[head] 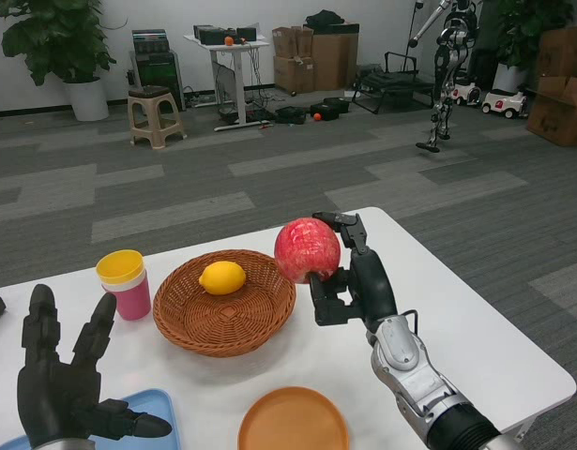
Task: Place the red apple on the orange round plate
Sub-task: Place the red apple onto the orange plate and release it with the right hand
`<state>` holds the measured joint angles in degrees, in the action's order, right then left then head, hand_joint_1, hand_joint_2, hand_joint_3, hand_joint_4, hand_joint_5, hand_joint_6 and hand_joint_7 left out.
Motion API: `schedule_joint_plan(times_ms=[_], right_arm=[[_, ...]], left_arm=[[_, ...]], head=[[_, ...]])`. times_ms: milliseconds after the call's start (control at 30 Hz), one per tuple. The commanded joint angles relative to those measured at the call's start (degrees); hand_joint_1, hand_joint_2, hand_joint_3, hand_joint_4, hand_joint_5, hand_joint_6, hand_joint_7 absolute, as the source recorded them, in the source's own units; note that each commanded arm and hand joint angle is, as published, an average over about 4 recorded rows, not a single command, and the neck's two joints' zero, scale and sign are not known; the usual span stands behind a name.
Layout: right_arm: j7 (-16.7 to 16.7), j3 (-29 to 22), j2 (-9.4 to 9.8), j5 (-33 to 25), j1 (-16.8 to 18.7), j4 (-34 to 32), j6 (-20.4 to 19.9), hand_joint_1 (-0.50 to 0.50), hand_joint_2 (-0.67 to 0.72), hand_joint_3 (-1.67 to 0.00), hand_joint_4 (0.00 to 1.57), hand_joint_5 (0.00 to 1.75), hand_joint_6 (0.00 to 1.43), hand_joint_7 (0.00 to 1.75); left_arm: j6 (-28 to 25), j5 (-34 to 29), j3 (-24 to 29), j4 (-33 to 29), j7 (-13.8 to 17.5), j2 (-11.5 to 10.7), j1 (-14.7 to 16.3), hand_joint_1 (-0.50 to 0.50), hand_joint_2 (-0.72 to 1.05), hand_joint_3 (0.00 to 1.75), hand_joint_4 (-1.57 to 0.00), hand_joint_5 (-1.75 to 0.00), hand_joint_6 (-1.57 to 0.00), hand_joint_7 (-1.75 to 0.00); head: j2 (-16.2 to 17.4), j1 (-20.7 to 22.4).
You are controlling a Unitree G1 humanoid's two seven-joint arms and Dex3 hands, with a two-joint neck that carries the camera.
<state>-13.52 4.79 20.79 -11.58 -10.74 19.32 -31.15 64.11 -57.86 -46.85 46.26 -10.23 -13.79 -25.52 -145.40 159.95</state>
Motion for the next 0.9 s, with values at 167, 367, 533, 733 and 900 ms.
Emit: schedule_joint_plan(times_ms=[167,367,533,733,900], right_arm=[[-0.3,-0.7,0.13,-0.5,-0.9,-0.8,-0.8,-0.46,-0.59,-1.51,1.31,1.65,1.11,1.48],[-0.4,-0.9,0.15,-0.5,-0.9,-0.8,-0.8,-0.44,-0.60,-1.51,1.31,1.65,1.11,1.47],[-0.3,-1.1,0.15,-0.5,-0.9,-0.7,-0.8,-0.46,-0.59,-1.51,1.31,1.65,1.11,1.52],[-0.3,-1.1,0.22,-0.5,-0.9,-0.7,-0.8,-0.46,-0.57,-1.51,1.28,1.65,1.11,1.47],[-0.4,-0.7,0.40,-0.5,-0.2,-0.7,-0.8,-0.45,-0.60,-1.51,1.26,1.65,1.11,1.47]], left_arm=[[0.2,0.1,0.4,-0.4,-0.1,-0.1,0.6,-0.48,-0.55,0.09,-0.67,0.00,-0.01,0.00],[0.2,0.1,0.4,-0.4,-0.1,-0.1,0.6,-0.48,-0.55,0.09,-0.67,0.00,-0.02,0.00],[0.2,0.1,0.4,-0.4,-0.1,-0.1,0.6,-0.48,-0.55,0.09,-0.67,0.00,-0.02,0.00],[0.2,0.0,0.4,-0.4,-0.1,-0.2,0.6,-0.48,-0.55,0.09,-0.67,0.00,-0.01,0.00],[0.2,0.1,0.4,-0.4,-0.1,-0.2,0.6,-0.48,-0.55,0.09,-0.67,0.00,-0.02,0.00]], head=[[0.1,0.1],[0.0,0.2],[0.4,0.2],[1.1,0.3],[3.3,0.7]])
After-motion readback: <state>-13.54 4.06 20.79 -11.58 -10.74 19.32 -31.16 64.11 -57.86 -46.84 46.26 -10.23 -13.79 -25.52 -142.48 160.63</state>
